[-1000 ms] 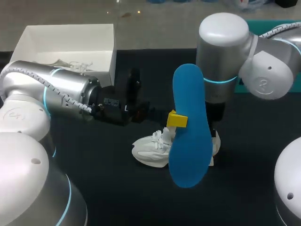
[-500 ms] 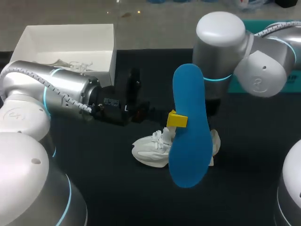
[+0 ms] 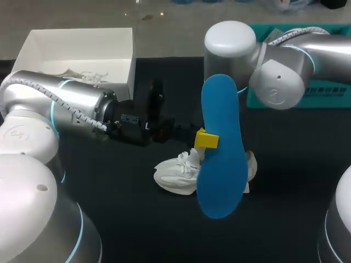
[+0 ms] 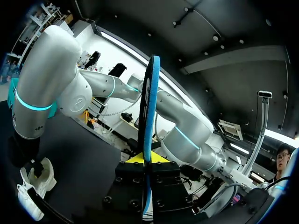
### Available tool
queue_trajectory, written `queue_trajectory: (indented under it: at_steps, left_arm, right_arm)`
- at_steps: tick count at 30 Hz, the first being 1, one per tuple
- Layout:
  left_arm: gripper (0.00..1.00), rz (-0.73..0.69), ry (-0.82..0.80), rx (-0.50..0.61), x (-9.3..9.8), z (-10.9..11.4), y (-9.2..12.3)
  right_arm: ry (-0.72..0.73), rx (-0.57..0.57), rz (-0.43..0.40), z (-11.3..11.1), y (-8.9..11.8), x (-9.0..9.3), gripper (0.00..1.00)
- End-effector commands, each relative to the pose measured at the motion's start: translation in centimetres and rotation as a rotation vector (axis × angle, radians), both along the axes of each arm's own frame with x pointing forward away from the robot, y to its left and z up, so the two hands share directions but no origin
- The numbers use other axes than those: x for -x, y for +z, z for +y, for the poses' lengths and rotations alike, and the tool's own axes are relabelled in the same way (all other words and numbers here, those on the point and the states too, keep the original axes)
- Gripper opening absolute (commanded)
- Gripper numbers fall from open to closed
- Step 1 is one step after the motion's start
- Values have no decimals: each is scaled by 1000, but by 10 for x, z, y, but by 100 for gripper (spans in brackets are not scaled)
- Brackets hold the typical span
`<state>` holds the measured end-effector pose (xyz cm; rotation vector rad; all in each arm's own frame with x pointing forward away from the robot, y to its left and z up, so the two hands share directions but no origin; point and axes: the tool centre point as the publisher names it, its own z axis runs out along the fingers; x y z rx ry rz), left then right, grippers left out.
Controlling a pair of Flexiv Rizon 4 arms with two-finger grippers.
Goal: Take the shoe out of the shoebox, open the shoe tongue, remove and reinsert the insole, then place the shoe into the shoebox
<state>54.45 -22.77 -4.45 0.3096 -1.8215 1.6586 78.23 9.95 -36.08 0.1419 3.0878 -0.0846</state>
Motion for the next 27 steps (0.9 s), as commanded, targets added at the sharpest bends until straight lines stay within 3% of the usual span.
queue_trajectory:
  at_steps: [1, 2, 5, 17, 20, 23, 25, 27]
  left_arm:
    - [0, 0, 0, 2, 0, -2, -1]
    - [0, 0, 0, 2, 0, -2, -1]
    - [0, 0, 0, 2, 0, -2, -1]
    - [0, 0, 0, 2, 0, -2, -1]
    - [0, 0, 0, 2, 0, -2, -1]
    - [0, 0, 0, 2, 0, -2, -1]
    - [0, 0, 0, 2, 0, -2, -1]
    - [0, 0, 0, 2, 0, -2, -1]
  right_arm:
    - [-6, 12, 28, 9, -19, -4, 46]
    - [-12, 15, 36, 8, -21, -4, 38]
    - [-26, 21, 46, 1, -24, 3, 0]
    - [-46, 3, 62, 0, -20, 4, 0]
    - [-242, 25, 136, -2, -9, 3, 0]
    - [-479, -63, 214, -8, 9, 4, 0]
    - [-663, -121, 335, -11, 13, 4, 0]
    - [-847, -167, 399, -12, 16, 7, 0]
